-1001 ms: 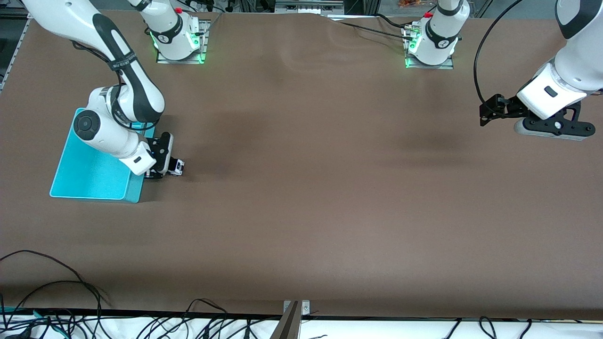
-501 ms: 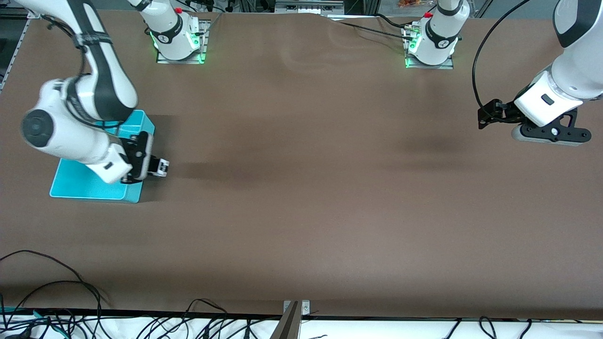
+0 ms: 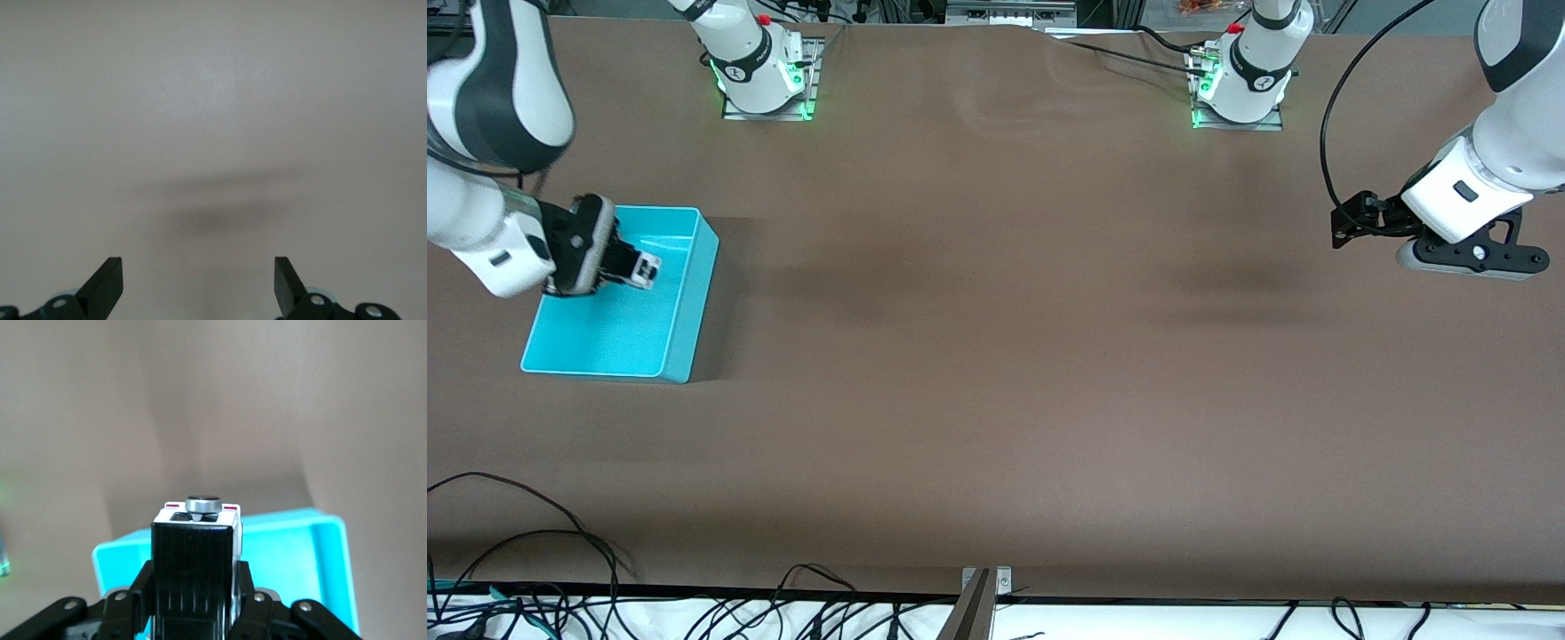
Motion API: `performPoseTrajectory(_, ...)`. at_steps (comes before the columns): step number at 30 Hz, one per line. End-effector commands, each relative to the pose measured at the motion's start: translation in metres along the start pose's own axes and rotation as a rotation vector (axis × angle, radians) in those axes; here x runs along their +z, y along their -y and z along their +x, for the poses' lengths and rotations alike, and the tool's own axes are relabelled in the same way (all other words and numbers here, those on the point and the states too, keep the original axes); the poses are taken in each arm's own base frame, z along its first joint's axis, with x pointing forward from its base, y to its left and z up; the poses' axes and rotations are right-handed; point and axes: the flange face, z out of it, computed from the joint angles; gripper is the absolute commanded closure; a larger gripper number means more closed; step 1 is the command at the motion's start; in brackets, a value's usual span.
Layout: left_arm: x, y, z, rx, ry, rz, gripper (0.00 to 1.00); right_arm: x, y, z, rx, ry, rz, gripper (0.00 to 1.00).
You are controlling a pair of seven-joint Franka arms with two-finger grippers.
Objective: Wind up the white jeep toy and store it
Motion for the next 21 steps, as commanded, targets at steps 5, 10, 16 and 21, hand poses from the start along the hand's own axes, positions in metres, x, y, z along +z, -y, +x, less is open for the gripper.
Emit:
performPoseTrajectory(5,-0.007,0.002,0.003,-0.004,0.006,-0.009,0.00,0.059,0.040,-0.063,-0.067,-0.026,-0.003,0.88)
performPoseTrajectory(10,-0.007,0.002,0.003,-0.004,0.006,-0.009,0.00,0.101,0.042,-0.084,-0.116,-0.027,-0.048,0.88)
performPoseTrajectory(16,-0.012,0.003,0.001,-0.006,0.017,-0.009,0.00,0.146,0.030,-0.097,-0.149,-0.022,-0.047,0.88)
performPoseTrajectory(21,-0.022,0.004,-0.001,-0.009,0.014,-0.009,0.00,0.179,0.020,-0.103,-0.175,-0.036,-0.049,0.88)
